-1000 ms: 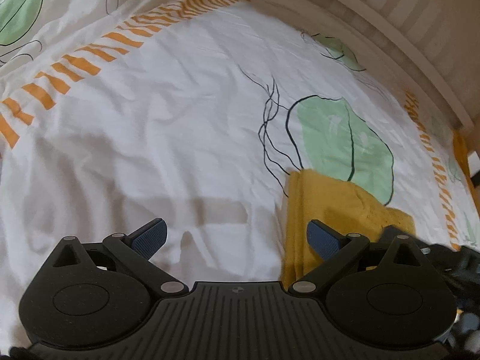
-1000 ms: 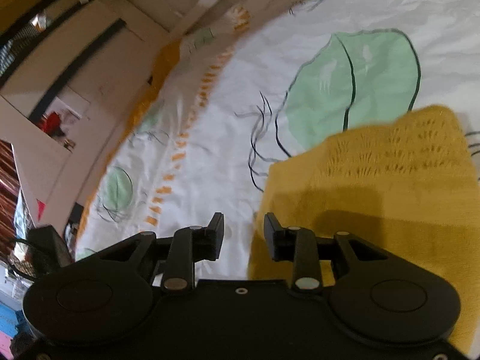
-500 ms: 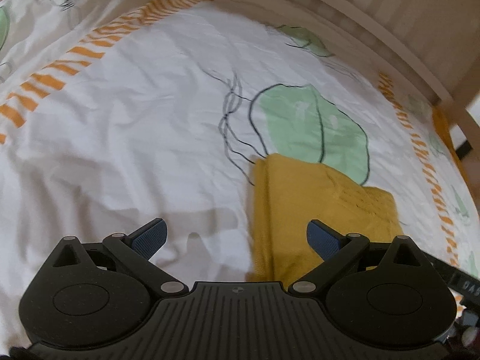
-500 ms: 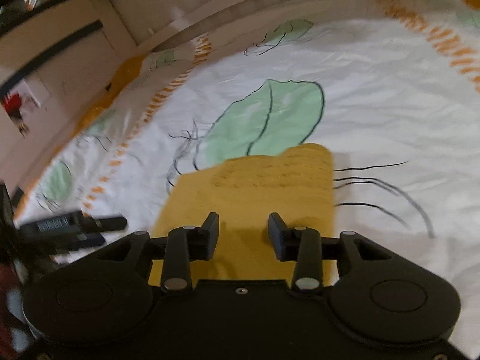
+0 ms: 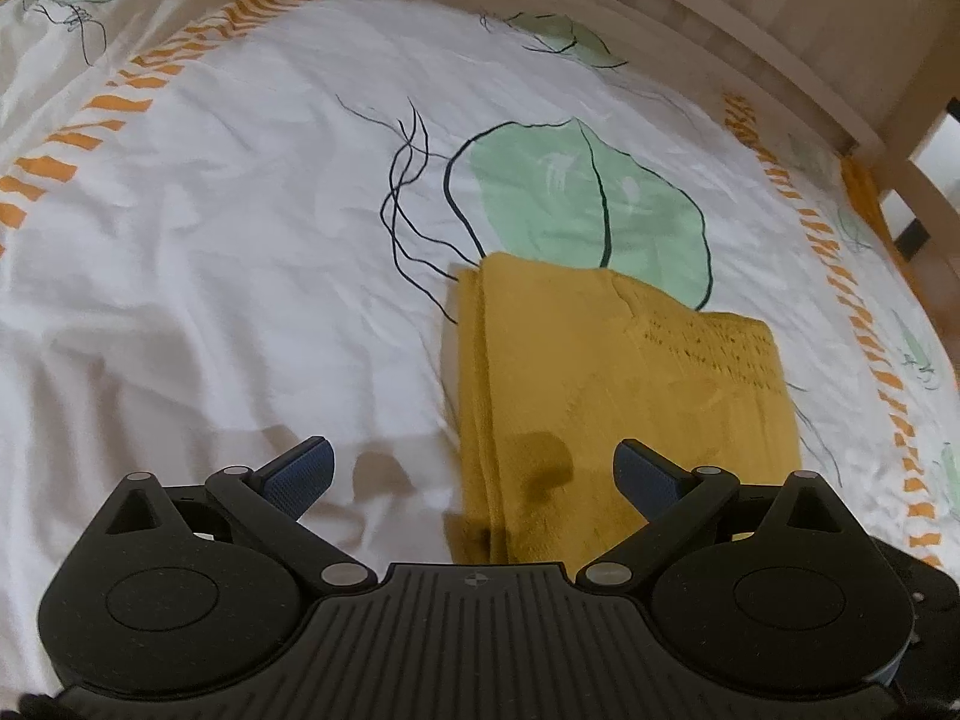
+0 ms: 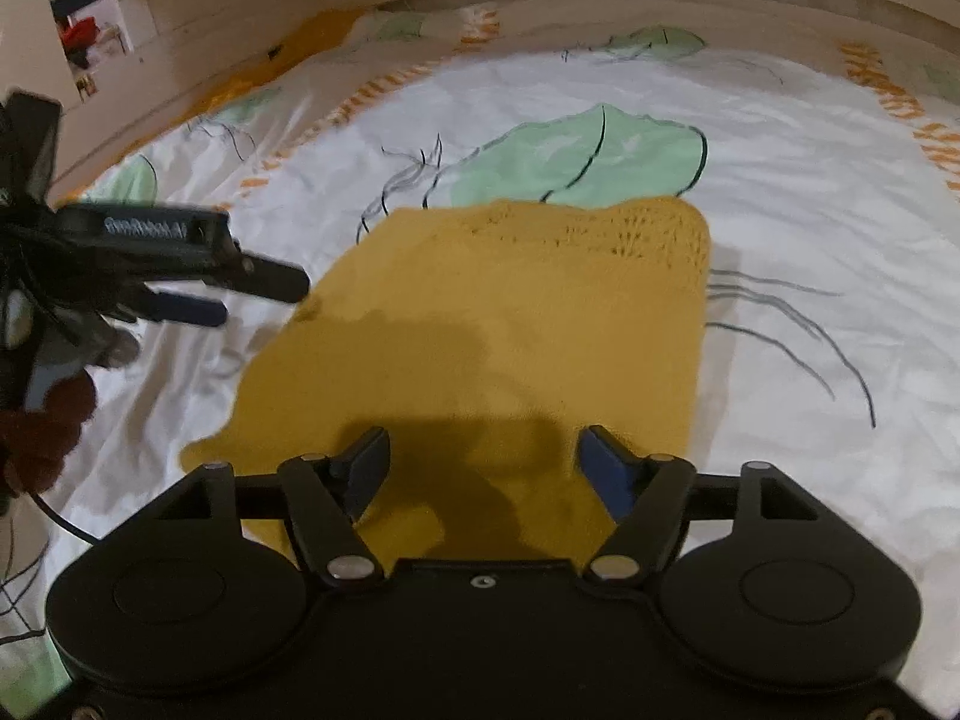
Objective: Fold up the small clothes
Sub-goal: 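Close the left gripper on the folded sweater edge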
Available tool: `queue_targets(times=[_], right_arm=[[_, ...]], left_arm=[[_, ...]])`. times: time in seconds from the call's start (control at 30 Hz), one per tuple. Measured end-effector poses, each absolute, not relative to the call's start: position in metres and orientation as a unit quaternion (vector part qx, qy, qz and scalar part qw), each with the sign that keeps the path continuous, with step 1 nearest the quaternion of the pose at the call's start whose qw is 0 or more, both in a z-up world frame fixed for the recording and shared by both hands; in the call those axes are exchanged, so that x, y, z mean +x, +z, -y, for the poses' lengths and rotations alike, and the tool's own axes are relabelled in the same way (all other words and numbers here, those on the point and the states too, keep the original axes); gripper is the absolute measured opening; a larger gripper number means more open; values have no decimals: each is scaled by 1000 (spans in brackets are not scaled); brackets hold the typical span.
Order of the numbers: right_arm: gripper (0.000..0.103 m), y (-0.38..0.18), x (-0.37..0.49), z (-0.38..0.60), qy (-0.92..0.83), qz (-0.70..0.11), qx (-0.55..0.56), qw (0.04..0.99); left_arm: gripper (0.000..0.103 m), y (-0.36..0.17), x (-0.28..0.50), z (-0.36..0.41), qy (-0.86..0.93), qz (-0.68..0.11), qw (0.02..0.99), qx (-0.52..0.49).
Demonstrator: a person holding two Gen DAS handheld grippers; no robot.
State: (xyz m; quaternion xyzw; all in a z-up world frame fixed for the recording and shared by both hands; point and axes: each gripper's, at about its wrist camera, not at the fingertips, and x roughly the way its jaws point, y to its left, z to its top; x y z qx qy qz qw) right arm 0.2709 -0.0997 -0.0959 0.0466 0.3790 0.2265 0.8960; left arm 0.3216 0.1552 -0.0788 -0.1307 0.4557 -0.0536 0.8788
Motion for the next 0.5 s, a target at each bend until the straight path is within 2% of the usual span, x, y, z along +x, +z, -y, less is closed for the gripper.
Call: queue_targets(times=[0.07, 0.13, 0.17, 0.4, 0.5], right_arm=[[75, -92, 272, 110, 221, -364, 71, 902], [85, -89, 276, 125, 206, -351, 104, 908], [87, -88, 280, 132, 198, -347, 121, 909], [88, -101, 315, 174, 172, -363, 220, 889], [89, -113, 330, 181, 185, -381, 253, 870]], left_arm=[[101, -79, 319, -156, -57, -459, 876, -135], [101, -81, 315, -156, -58, -464, 873, -140], [101, -82, 313, -156, -59, -468, 870, -142], [101, -100, 299, -154, -95, -513, 828, -204], [101, -106, 295, -145, -100, -518, 827, -192]])
